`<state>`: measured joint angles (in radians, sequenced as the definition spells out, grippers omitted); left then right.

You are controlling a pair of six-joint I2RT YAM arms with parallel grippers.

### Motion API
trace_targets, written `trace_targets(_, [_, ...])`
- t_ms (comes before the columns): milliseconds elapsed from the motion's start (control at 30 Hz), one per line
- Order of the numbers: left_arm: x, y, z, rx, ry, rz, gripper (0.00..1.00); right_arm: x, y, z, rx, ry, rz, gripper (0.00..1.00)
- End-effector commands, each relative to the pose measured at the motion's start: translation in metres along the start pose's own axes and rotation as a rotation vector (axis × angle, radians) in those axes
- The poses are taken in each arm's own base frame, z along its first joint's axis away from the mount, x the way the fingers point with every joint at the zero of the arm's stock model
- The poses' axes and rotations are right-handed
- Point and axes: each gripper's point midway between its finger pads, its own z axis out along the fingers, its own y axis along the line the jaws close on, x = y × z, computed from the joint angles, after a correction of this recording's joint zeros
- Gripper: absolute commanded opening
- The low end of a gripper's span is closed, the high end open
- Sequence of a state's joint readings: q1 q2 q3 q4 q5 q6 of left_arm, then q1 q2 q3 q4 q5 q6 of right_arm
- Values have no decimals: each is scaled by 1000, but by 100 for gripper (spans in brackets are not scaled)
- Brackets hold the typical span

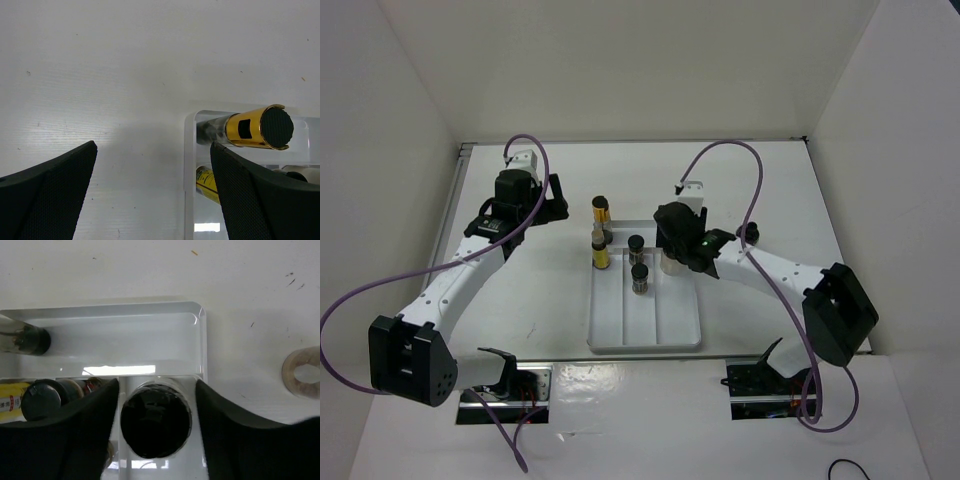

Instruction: Organize the condiment bottles

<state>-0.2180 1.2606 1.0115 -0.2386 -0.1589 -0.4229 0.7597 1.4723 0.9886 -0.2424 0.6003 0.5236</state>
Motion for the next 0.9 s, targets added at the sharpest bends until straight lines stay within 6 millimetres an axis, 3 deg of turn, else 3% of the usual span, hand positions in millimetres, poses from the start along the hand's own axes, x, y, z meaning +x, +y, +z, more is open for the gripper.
trace_targets(0, [-15,-2,-7,16,-57,-16,100,-6,3,0,24,-21,37,72])
trace_targets(33, [-15,-2,-7,16,-57,-16,100,-11,4,-3,18,-29,53,81])
trace_targets(100, [-16,-1,-7,7,-60,-16,100,-20,3,-10,12,-40,62,87])
trace_targets(167, [-16,-1,-7,7,-60,-16,100,-31,1,-20,10,-61,85,88])
trace_targets(333, [-16,-1,-7,7,-60,-16,100,-82,-1,-52,-26,-171,139,90])
trace_targets(433, [-15,-2,-7,16,-57,-16,100,-111,-15,-72,5,-260,173,90])
trace_targets(567, [-17,-3,-6,19,-65,-17,100,-123,-66,-62,172,-246,212,90])
trace_targets(600, [-17,-3,-6,19,-65,-17,100,-116,-95,-51,267,-202,212,85])
trace_targets(667, [-17,-3,-6,19,-65,-17,100,-107,-120,-39,335,-152,234,82])
trace_targets(700, [-17,-3,-6,19,-65,-17,100,-100,-141,-30,395,-112,238,82])
trace_targets(867, [-17,-3,-6,19,-65,-17,100,-79,-181,-12,497,-45,260,75])
